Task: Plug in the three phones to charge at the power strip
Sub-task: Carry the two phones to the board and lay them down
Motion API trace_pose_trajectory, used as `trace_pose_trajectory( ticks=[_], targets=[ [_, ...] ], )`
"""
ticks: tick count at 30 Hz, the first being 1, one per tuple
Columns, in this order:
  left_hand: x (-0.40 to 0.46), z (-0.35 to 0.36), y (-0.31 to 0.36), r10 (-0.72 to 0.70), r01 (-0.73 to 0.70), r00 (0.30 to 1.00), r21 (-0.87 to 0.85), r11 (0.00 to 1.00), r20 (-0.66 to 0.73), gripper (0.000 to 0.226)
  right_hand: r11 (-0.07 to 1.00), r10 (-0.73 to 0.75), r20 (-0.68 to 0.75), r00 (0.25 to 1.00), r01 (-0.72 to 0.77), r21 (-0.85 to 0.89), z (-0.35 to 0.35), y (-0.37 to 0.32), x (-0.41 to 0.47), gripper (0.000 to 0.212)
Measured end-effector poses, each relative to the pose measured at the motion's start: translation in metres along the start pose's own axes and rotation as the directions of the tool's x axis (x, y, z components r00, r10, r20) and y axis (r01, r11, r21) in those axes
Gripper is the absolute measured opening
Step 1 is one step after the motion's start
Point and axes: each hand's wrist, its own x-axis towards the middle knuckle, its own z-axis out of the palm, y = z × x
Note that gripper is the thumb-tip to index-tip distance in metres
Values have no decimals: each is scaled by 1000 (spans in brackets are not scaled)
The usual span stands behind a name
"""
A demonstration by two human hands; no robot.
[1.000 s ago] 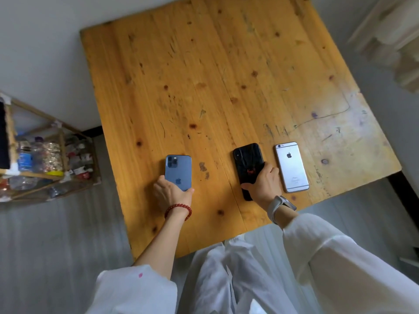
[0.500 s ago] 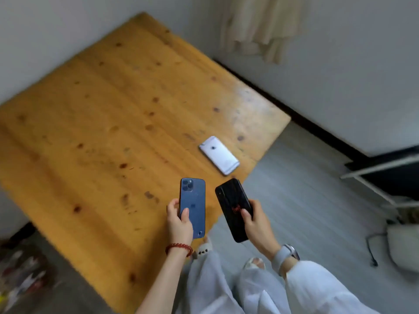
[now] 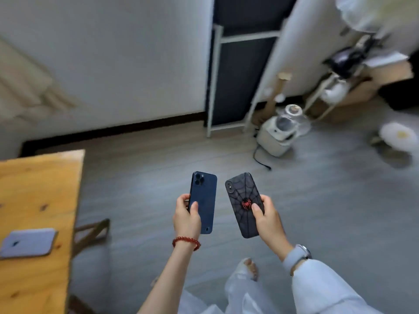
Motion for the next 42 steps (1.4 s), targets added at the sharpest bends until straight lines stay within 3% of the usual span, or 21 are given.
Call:
trace_pose_trajectory(
  ticks=[7,17,25,34,38,42],
  targets=[
    [-46,212,77,121,-165,937,108,980,329,18,983,169,-300,939,-140,115,-180,88,44,23],
    [-86,470,167,216,-423,711,163,891,669,20,885,445,-539,715,-260,386,-369,185,103,17],
    [-112,708,255,219,-527,571,148,837,791,24,828,549,-620,561,-266,493,-551,245,206,18],
    [-215,954,341,172,-649,329,91,755,928,27,745,665,-662,346,-243,622,-743,332,248,13],
    [-278,1061,353,163,-685,238,46,727,958,24,715,698,-653,294,-230,660,-830,397,261,7],
    [-352,1164,366,138,-687,226,57,725,964,25,690,722,-633,280,-233,685,-930,476,270,15]
  ],
)
